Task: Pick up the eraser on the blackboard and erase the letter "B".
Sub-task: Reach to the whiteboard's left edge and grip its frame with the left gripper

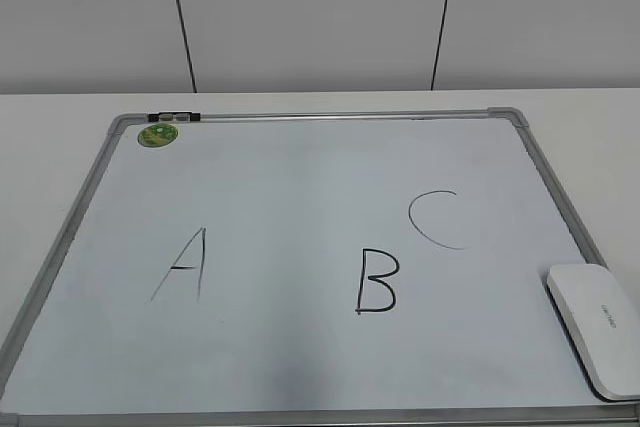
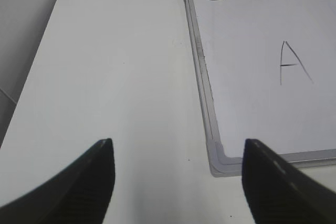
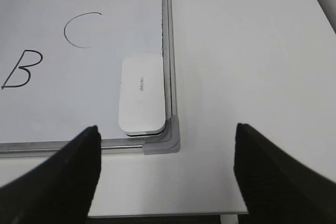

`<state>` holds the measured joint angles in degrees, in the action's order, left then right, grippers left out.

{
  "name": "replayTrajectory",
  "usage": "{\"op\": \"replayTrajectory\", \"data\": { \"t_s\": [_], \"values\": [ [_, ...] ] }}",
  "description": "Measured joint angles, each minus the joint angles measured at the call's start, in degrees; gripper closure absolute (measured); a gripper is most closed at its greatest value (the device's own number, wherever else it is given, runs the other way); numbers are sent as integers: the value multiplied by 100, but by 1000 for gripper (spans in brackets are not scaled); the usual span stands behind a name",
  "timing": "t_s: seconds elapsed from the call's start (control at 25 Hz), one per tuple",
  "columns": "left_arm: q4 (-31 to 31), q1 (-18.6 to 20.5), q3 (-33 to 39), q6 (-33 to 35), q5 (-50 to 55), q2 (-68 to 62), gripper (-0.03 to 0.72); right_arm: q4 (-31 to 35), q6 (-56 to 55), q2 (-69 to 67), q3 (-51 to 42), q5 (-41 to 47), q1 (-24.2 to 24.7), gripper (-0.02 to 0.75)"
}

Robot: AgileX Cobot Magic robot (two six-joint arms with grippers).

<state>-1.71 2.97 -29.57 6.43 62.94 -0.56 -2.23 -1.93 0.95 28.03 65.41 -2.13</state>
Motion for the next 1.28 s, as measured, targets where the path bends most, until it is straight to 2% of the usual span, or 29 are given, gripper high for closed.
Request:
{"op": "replayTrajectory", "data": {
  "t_s": [0.72, 0.92, 1.28],
  "values": [
    [-20, 0, -89, 0, -27, -110, 130, 0, 0, 0, 0, 0, 0, 151],
    [-32, 0, -386, 0, -251, -975, 130, 0, 0, 0, 0, 0, 0, 151],
    [-213, 0, -1032, 0, -1036, -3443, 130, 0, 0, 0, 0, 0, 0, 151]
  ]
}}
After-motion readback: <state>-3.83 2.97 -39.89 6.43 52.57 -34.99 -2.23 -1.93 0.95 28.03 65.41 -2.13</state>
